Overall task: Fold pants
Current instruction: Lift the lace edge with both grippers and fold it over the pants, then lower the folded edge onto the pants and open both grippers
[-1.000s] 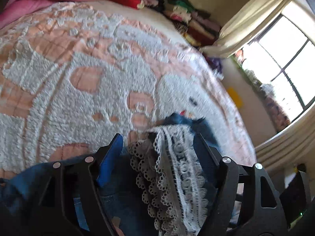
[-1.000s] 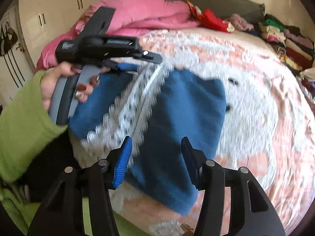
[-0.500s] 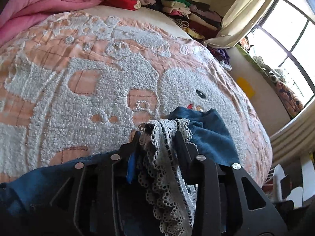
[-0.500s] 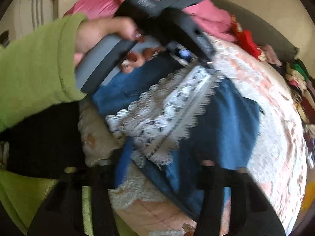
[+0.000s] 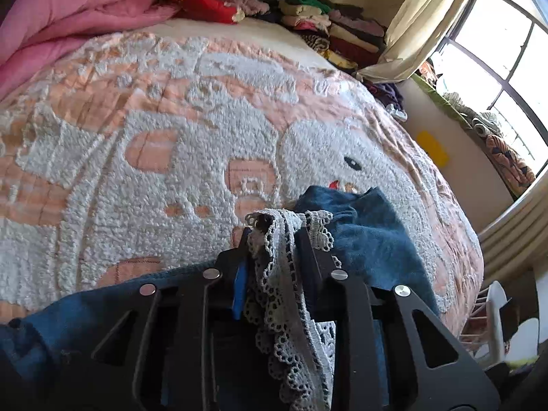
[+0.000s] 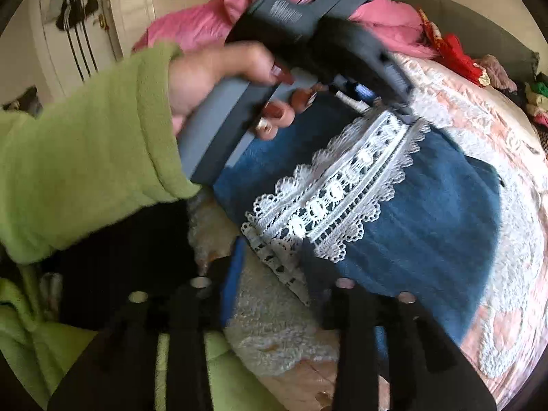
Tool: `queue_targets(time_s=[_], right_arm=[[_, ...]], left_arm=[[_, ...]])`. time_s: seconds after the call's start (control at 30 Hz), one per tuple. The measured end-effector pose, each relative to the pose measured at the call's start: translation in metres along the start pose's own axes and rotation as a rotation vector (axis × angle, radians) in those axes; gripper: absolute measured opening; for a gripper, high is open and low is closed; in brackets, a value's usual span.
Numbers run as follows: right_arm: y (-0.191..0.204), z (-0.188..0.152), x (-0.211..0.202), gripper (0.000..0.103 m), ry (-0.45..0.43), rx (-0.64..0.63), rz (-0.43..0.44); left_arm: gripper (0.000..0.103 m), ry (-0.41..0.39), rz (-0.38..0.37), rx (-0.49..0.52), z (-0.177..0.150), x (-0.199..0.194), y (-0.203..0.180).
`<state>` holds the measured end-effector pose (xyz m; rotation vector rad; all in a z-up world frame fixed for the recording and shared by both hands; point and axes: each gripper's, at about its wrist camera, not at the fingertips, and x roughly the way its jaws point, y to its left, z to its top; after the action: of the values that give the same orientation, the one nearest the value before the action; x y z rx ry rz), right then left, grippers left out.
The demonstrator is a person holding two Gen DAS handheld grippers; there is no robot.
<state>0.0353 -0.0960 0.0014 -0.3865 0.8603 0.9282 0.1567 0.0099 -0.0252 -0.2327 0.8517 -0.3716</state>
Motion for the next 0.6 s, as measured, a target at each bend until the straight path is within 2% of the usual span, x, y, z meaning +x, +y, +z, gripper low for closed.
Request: queue_targets(time_s=[0.1,0.2,0.27,0.33,0.37,0.5,0.57,0.6], right_arm=[[-0.02,0.0,-0.022,0.048,-0.071,0.066,-0.059],[-0.049,-0.006,-0.031,0.048,-0.076,0.165,-0.131],[-0.062,-0.016,-0.023,0.048,-0.007,0.206,-0.169],[-0.068,-0.029,-0.011,0.048,0.091,0.231,-0.202],[-0.07,-0.035,-0.007,0.048,0.107,0.245,-0.194],[-0.066,-0.041,-0.012,0.048,0.08,0.26,-0.185],[-0.064,-0.041,-0.02,0.048,0.063,0.252,-0.174],[-0.069,-0.043,-0.028,0.048,0.05,0.251,-0.168]], left_arm=[[0.018,-0.01,0.022,0.018,0.001,-0.002,-0.001],[0.018,0.006,0.044,0.021,0.0,0.002,0.0],[0.02,0.008,0.06,0.033,0.0,0.003,-0.001],[0.029,0.005,0.072,0.029,0.0,0.004,0.0],[0.03,0.002,0.071,0.024,0.0,0.003,0.0],[0.031,-0.044,0.087,0.031,0.0,-0.011,-0.002],[0.036,-0.076,0.106,0.052,-0.003,-0.026,-0.008],[0.042,-0.088,0.113,0.061,-0.005,-0.033,-0.011]])
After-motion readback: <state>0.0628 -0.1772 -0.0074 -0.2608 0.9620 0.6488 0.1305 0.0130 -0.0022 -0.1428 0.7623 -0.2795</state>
